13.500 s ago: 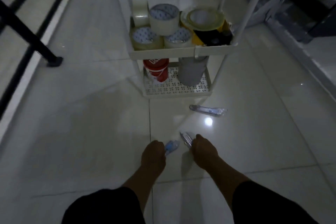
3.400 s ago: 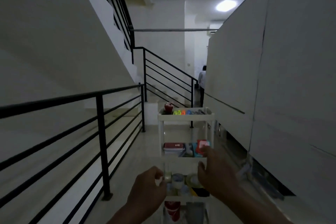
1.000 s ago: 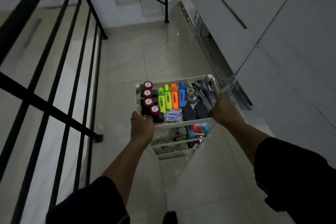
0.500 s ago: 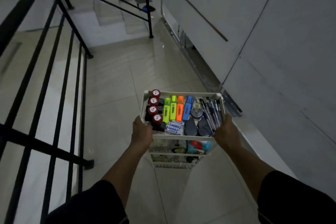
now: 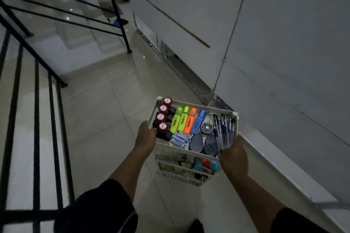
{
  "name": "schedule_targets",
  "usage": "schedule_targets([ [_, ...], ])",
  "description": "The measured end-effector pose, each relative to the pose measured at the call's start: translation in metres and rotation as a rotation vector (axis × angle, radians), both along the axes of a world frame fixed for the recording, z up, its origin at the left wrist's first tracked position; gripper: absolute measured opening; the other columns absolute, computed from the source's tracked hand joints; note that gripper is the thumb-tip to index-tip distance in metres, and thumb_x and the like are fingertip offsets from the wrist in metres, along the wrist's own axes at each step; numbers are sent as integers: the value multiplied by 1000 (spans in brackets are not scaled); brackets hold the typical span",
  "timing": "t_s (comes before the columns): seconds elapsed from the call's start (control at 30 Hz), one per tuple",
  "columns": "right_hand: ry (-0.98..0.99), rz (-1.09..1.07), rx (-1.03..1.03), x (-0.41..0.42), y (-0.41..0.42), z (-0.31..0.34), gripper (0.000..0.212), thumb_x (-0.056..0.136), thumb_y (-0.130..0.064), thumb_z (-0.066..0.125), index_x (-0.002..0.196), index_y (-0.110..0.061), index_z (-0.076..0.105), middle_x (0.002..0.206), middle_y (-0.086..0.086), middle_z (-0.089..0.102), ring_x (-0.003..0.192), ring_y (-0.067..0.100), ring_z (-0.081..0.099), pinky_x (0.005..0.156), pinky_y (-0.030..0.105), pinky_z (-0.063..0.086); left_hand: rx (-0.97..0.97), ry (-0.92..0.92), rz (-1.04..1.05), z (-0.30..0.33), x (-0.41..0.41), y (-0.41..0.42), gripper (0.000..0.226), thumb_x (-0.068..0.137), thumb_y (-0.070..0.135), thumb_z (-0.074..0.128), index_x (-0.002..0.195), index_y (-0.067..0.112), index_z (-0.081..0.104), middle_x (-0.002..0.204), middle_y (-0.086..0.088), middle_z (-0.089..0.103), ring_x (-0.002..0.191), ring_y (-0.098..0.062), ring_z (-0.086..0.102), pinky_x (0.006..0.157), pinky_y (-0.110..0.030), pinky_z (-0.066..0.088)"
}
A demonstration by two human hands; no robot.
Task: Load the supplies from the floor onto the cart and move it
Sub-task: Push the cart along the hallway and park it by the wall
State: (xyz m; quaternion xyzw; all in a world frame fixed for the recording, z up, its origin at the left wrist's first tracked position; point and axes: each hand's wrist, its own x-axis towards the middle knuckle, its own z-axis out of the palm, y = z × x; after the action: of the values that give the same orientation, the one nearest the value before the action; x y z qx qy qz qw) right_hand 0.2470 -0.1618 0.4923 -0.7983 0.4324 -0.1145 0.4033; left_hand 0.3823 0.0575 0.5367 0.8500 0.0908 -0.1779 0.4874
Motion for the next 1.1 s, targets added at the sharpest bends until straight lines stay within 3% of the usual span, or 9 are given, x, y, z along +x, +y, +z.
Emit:
schedule_targets([
  [0.1,-16,-68,-6,7,13,1,34,88,-32,57,116,-22,41,75,-5,53,59,8,49,58,31,38,-16,17,-18,1,18,2,24,78,22,47,102,24,48,104,-10,60,92,-30,59,86,-55,52],
  [0.17,4,-115,24,14,21,3,34,88,-34,57,117,-23,41,81,-1,56,63,17,53,61,32,40,-27,42,-56,1,32,3,20,81,21,48,100,27,50,100,-8,62,89,-27,61,83,-51,54],
  [0.23,11,-151,26,18,25,3,35,88,-40,56,117,-26,41,87,1,58,69,22,54,64,34,42,-47,50,-84,0,44,4,21,87,14,48,105,26,49,104,-10,62,89,-26,62,79,-47,55],
  [0.33,42,-206,6,26,26,3,33,86,-40,55,114,-32,40,89,2,59,70,24,52,65,35,42,-25,43,-138,-2,56,4,24,92,11,45,114,22,46,110,-12,60,97,-31,61,86,-54,53],
  [0.57,100,-239,-32,31,33,4,38,81,-49,56,111,-35,38,87,0,59,69,26,53,65,34,42,-9,7,-264,-10,59,18,30,92,19,52,121,21,46,119,-9,56,101,-30,59,87,-56,53],
  [0.73,143,-288,-60,37,38,5,29,81,-35,59,102,-28,40,89,10,65,66,27,50,63,33,39,0,-10,-406,-16,74,25,37,90,27,52,126,23,43,126,-7,50,105,-32,57,88,-58,52],
  [0.83,160,-318,-62,38,41,7,26,81,-27,59,98,-29,39,90,14,66,74,35,59,63,33,37,29,-3,-474,-21,79,29,51,93,25,51,140,17,34,140,-11,40,117,-37,53,95,-58,49],
  [0.97,182,-350,-72,38,45,8,35,79,-24,61,109,-26,44,94,14,68,83,37,64,65,32,38,38,9,-521,-25,86,26,61,92,21,50,147,16,25,152,-8,30,129,-33,43,104,-50,41],
  [1.1,158,-434,-70,34,56,11,36,79,-23,63,110,-24,44,94,16,68,81,38,63,65,32,38,6,29,-572,-23,99,13,62,88,15,49,146,15,27,150,-9,31,127,-34,45,105,-51,41],
])
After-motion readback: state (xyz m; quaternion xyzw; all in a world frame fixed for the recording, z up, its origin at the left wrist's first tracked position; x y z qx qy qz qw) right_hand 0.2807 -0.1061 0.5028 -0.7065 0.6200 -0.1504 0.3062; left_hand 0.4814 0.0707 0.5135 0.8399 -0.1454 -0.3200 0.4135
